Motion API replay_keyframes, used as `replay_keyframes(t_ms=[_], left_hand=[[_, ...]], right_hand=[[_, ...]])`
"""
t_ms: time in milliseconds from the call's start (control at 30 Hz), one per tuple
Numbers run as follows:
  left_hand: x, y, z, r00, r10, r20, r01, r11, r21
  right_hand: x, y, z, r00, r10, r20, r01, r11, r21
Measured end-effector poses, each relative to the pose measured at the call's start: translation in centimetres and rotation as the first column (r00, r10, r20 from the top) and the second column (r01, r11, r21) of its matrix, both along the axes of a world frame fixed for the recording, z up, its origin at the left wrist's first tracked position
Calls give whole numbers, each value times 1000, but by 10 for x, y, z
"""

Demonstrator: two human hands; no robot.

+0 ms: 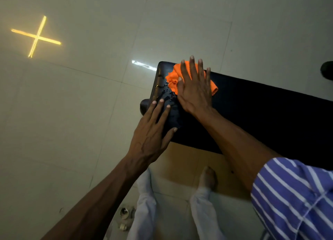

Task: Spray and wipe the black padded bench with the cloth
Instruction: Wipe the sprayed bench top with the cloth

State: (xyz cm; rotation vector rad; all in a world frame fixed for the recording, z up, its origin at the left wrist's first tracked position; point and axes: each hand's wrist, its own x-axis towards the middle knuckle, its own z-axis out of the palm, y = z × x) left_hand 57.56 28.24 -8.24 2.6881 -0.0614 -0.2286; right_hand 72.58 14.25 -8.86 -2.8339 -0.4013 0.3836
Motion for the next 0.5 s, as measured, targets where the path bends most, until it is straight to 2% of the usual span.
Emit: replay_keyframes(t_ms=[133,200,267,400,500], left_hand=[[-2,3,13,995,95,25,-93,994,-55],[7,1,24,985,166,52,-160,982,-100],[24,-6,33,976,188,111,-173,976,-129],[75,-40,31,968,55,244,-38,996,-76],[110,-72,13,982,-28,187,30,1000,-4]], right_hand=[[-22,-13,11,981,170,-95,-164,984,66],[-19,-27,24,974,165,-154,-145,980,135],[-14,-44,33,985,116,-130,-93,980,174],[-2,-86,31,993,50,-110,-37,992,124],[4,-114,18,995,11,-95,-5,998,64]])
